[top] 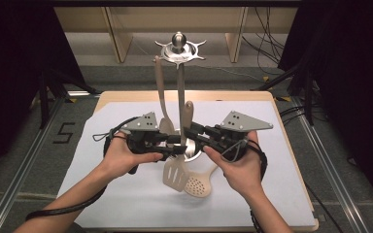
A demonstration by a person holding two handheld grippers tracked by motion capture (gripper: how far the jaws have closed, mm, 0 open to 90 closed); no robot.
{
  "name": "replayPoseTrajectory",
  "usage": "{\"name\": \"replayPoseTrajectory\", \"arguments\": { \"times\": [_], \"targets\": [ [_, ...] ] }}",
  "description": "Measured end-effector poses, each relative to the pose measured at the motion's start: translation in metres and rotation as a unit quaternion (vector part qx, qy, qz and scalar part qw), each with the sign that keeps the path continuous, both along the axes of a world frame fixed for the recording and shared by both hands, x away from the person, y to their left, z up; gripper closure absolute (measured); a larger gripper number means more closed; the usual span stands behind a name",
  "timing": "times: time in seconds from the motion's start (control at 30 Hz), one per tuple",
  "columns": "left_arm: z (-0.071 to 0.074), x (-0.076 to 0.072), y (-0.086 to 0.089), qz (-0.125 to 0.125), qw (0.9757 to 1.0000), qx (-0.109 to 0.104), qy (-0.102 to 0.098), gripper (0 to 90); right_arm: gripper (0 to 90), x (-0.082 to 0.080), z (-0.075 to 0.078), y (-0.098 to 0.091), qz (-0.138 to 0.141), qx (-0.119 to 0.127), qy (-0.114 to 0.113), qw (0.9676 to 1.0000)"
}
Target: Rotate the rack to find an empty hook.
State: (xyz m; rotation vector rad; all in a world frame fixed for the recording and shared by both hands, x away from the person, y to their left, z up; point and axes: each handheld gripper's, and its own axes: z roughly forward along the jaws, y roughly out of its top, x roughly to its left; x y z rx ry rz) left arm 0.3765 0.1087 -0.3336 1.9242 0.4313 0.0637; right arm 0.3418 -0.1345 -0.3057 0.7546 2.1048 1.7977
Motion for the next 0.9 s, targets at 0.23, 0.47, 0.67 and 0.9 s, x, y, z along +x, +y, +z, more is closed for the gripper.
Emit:
{"name": "replayPoseTrajectory", "arguments": {
  "times": [0.23, 0.47, 0.67, 0.9],
  "targets": [
    [0.000, 0.002, -0.002, -0.032, 0.9992, -0.015, 0.019, 75.9, 75.5, -0.001, -0.001, -0.003, 0.025, 0.016, 0.008, 0.9995],
    [0.008, -0.006, -0.006, -0.008, 0.9999, 0.005, 0.011, 77.8, 68.4, -0.002, 0.000, -0.007, 0.033, 0.038, -0.001, 0.9987],
    [0.011, -0.002, -0.003, 0.019, 0.9998, 0.012, 0.004, 77.9, 64.4, -0.008, 0.005, -0.020, 0.003, 0.040, -0.020, 0.9990],
    [0.012, -0.001, -0.002, 0.027, 0.9996, 0.013, -0.001, 77.9, 62.9, -0.011, -0.009, -0.042, -0.055, 0.011, -0.017, 0.9983]
  ]
}}
